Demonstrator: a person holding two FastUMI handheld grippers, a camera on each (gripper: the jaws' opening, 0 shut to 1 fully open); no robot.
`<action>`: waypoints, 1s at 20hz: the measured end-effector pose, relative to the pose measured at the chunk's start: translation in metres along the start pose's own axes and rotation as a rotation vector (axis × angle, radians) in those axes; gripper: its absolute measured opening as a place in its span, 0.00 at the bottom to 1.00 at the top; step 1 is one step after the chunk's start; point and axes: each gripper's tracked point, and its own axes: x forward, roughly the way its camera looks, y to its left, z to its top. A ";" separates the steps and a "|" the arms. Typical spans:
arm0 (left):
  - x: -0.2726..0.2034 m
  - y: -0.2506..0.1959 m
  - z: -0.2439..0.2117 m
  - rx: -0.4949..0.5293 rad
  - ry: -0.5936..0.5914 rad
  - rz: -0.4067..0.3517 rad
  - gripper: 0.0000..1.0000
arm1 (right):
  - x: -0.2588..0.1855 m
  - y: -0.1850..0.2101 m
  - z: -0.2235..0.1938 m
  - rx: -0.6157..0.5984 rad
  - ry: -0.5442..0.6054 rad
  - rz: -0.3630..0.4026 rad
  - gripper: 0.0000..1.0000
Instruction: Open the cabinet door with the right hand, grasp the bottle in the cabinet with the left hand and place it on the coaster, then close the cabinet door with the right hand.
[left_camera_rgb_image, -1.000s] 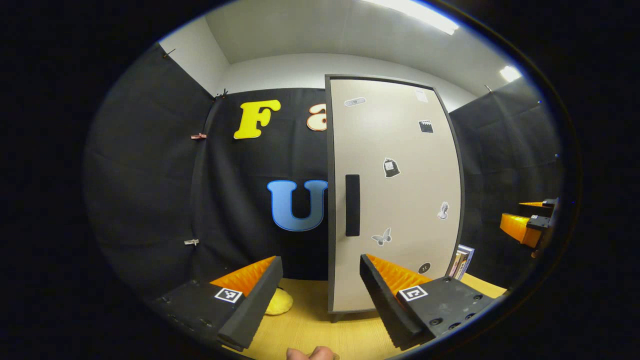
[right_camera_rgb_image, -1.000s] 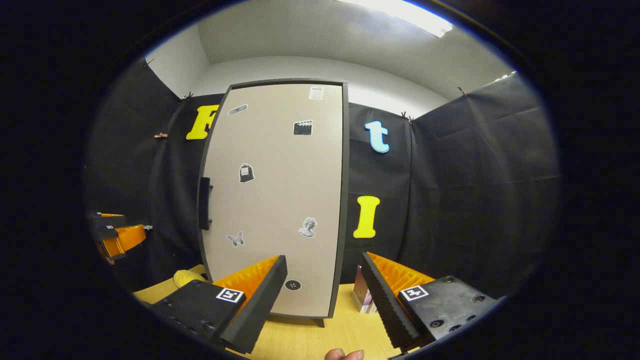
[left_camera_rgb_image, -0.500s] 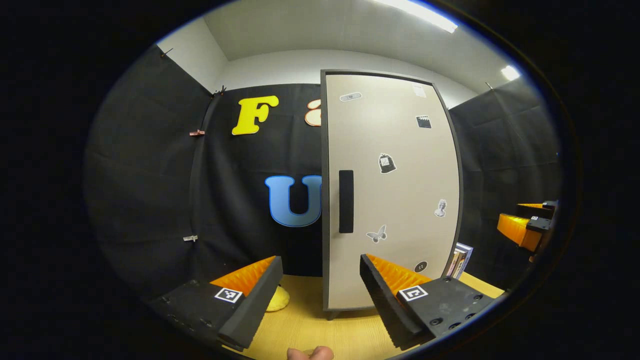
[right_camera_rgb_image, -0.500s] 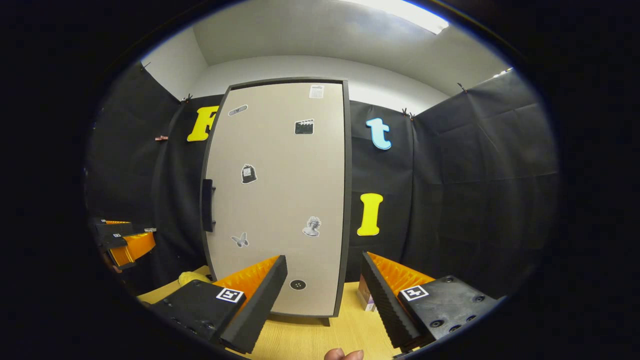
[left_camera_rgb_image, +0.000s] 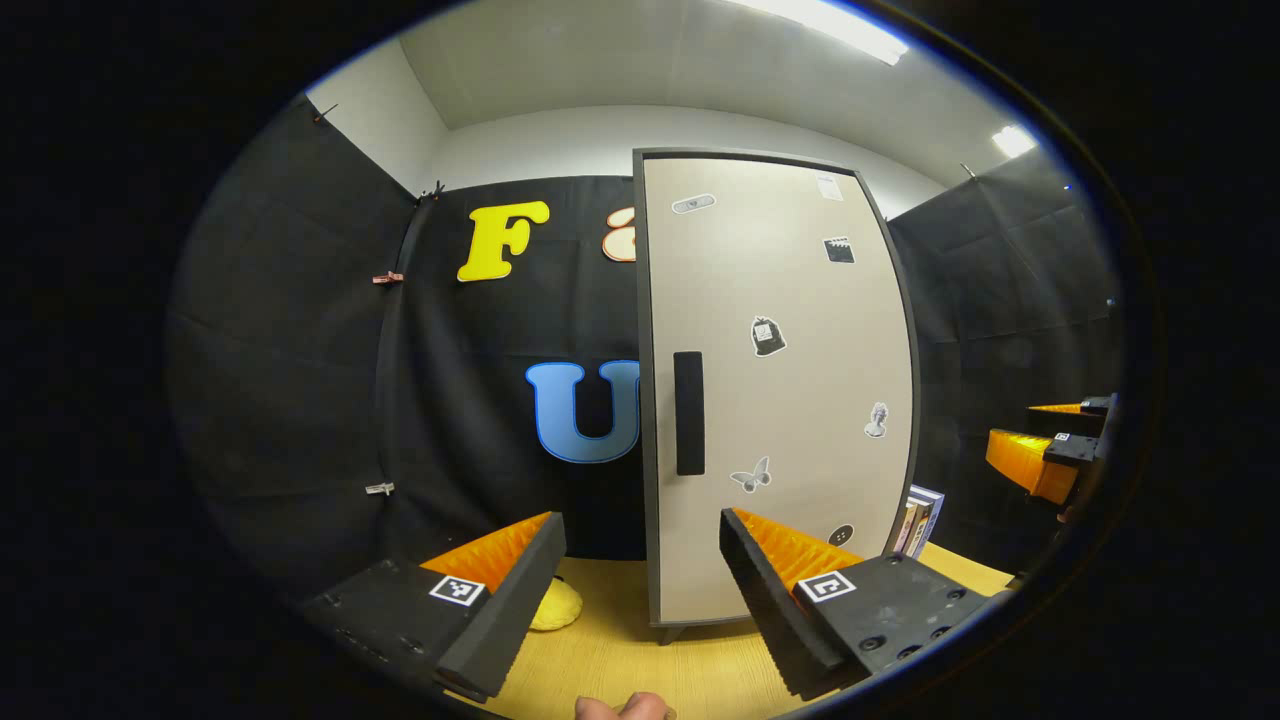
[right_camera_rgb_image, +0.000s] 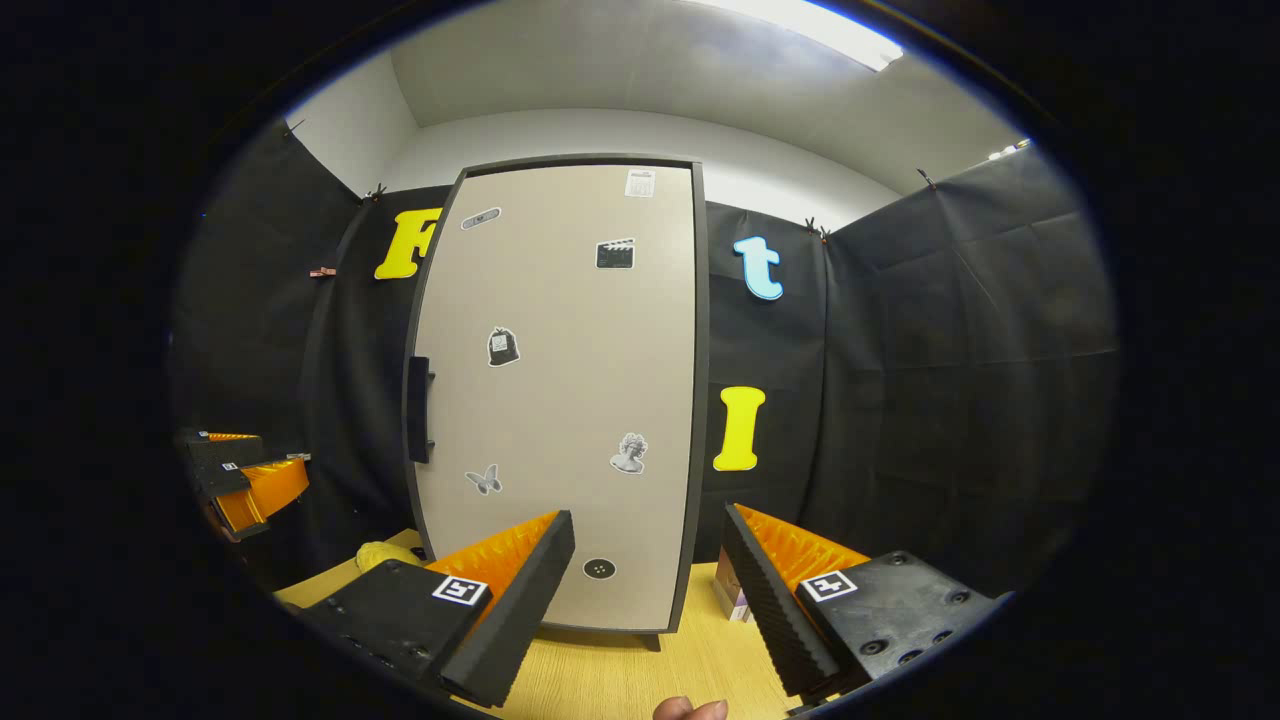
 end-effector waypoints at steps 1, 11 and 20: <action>-0.001 0.002 0.001 -0.001 -0.002 -0.002 0.99 | 0.001 0.002 0.001 -0.001 0.000 0.000 0.97; -0.015 0.067 -0.005 0.029 0.006 0.042 0.97 | 0.037 0.098 0.012 0.062 0.027 0.110 0.98; -0.023 0.116 -0.013 0.011 0.017 0.094 0.98 | 0.094 0.213 0.021 0.090 0.036 0.229 0.97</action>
